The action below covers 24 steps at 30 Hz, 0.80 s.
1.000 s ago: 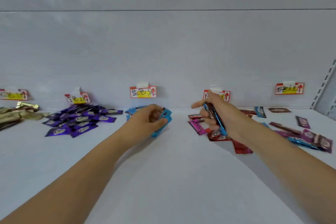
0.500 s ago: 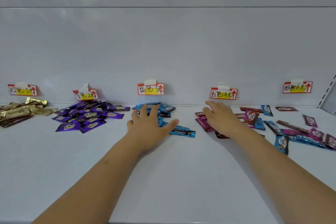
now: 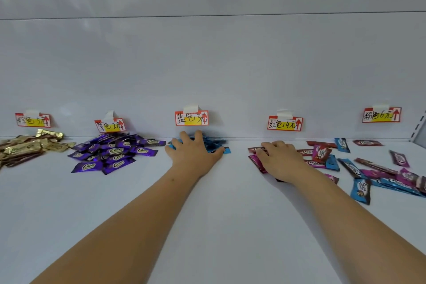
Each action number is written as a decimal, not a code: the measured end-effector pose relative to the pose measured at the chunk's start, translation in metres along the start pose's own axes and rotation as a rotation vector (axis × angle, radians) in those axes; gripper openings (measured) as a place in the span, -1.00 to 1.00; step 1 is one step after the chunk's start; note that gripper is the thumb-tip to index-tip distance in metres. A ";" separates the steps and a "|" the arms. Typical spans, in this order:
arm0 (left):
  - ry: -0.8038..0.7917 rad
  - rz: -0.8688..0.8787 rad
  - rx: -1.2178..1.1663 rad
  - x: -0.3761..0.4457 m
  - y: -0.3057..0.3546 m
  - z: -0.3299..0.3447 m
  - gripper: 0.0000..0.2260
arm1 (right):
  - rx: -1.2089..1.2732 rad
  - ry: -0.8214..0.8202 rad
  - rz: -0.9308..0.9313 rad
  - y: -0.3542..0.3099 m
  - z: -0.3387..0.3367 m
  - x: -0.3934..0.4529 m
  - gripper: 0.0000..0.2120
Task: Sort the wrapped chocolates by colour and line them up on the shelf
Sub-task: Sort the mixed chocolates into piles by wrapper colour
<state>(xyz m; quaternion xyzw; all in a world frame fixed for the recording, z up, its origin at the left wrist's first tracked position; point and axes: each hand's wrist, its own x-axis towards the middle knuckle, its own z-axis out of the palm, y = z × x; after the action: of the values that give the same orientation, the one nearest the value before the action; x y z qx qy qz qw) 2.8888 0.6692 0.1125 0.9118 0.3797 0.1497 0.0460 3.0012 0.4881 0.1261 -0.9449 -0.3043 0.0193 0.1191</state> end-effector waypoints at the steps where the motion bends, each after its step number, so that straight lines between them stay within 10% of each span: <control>1: 0.038 0.006 -0.012 0.003 0.000 0.002 -0.33 | -0.005 -0.007 0.000 0.002 0.002 0.002 -0.54; 9: 0.052 0.156 -0.041 0.000 -0.004 -0.004 -0.37 | 0.013 0.025 -0.016 0.004 0.003 0.015 -0.19; 16: 0.254 0.245 -0.065 -0.018 0.015 -0.023 -0.40 | 0.362 0.370 -0.049 0.005 -0.023 0.002 -0.52; 24: 0.278 0.878 -0.186 -0.063 0.074 -0.030 -0.75 | 0.288 0.508 -0.157 0.085 -0.073 -0.061 -0.65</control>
<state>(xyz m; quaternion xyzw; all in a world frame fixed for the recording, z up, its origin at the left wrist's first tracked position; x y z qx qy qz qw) 2.8879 0.5711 0.1406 0.9495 -0.0542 0.3089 0.0087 3.0080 0.3702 0.1742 -0.8665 -0.3310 -0.1842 0.3252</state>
